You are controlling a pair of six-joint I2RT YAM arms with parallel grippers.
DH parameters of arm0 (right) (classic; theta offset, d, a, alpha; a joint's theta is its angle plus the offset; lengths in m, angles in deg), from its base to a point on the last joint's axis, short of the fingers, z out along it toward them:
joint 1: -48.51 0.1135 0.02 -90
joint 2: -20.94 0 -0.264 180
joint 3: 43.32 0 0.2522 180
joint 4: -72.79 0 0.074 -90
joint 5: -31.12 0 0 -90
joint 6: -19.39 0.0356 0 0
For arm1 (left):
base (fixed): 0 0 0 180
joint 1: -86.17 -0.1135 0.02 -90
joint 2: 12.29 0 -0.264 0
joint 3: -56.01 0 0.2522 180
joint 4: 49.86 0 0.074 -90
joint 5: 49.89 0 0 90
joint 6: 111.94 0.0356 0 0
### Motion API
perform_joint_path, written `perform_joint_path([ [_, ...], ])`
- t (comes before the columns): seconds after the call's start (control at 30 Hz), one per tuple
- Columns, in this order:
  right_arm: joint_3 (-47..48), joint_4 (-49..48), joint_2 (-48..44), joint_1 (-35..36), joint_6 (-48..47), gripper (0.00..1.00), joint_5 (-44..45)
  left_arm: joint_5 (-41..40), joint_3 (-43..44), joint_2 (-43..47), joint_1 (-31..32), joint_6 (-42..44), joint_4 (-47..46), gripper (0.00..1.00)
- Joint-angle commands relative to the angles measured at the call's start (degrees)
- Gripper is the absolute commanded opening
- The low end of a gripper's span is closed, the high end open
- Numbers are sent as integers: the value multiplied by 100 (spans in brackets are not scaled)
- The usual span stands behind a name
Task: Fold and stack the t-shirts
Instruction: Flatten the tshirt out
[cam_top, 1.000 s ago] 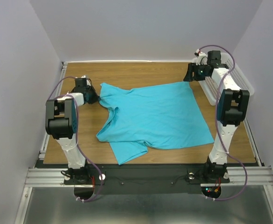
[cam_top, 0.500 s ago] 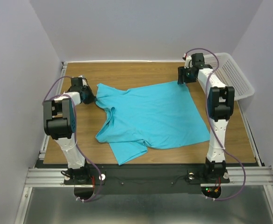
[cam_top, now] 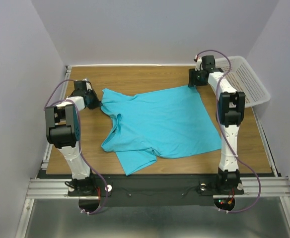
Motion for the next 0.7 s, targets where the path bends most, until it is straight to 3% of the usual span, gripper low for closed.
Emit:
perform_joint_path([
  [0.0, 21, -146, 12, 48, 69, 64, -48, 10, 309, 141, -35, 137, 36, 0],
  [0.67, 618, -164, 56, 40, 122, 63, -13, -43, 502, 80, -149, 225, 247, 0],
])
